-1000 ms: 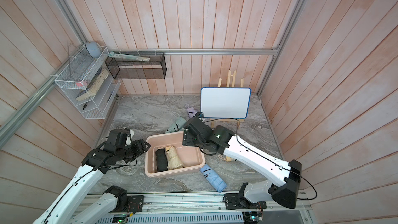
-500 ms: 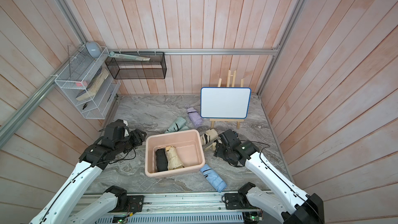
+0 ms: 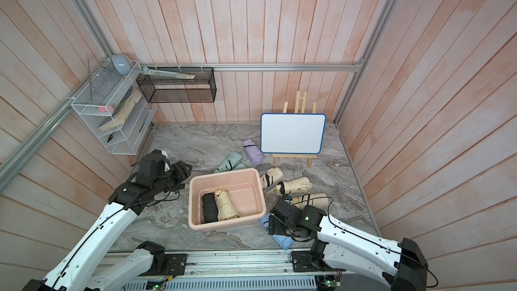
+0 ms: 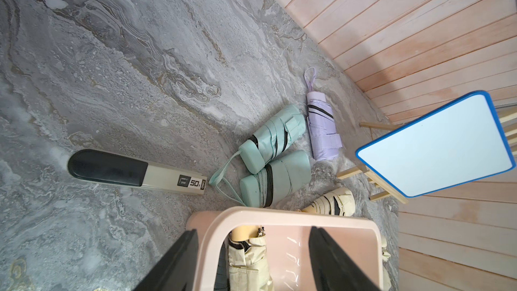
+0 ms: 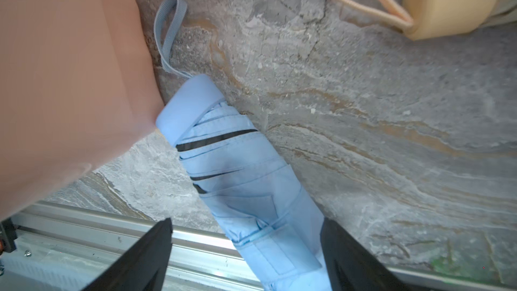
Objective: Put the umbrella into the storage box
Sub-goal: Pick up the umbrella from the center of the board.
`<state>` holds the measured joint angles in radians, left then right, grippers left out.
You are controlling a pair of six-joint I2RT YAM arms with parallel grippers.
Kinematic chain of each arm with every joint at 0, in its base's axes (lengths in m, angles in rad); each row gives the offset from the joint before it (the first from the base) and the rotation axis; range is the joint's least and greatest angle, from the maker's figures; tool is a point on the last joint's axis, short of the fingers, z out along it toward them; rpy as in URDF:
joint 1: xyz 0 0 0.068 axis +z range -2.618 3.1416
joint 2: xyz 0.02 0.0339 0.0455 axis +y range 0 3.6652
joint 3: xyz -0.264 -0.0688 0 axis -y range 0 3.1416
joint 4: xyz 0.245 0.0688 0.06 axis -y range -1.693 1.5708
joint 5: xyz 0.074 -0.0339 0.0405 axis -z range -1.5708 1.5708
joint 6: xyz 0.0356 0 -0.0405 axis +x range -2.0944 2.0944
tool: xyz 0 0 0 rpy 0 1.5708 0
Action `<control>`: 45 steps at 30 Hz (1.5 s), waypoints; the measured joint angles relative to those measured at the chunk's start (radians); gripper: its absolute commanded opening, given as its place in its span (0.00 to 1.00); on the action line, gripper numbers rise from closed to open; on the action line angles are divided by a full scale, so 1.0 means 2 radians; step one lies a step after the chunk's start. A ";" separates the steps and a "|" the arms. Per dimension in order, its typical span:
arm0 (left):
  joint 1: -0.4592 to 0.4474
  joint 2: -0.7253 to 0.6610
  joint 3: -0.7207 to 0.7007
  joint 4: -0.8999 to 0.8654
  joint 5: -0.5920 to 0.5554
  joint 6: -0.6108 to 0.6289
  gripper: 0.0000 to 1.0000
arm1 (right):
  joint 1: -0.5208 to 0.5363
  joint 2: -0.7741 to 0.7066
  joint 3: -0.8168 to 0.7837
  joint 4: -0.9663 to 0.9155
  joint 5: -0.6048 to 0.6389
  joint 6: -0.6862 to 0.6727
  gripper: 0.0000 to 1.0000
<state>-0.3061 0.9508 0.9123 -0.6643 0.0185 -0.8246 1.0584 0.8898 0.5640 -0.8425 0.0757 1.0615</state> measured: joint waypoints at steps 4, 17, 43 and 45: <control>0.002 -0.006 -0.007 0.010 0.001 -0.010 0.68 | 0.045 0.013 -0.011 0.019 0.024 0.025 0.90; 0.002 -0.025 -0.025 0.014 0.004 -0.031 0.69 | 0.136 0.037 -0.026 0.055 0.058 0.088 0.88; 0.002 -0.050 -0.040 0.012 0.014 -0.032 0.68 | 0.101 0.073 -0.046 0.111 0.092 0.090 0.84; 0.002 -0.052 -0.040 0.012 0.014 -0.031 0.69 | 0.101 0.084 -0.046 0.122 0.092 0.086 0.83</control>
<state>-0.3012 0.8471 0.8318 -0.6399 0.0456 -0.8875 1.2594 1.0573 0.4713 -0.5987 0.2600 1.2335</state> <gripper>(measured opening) 0.685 0.841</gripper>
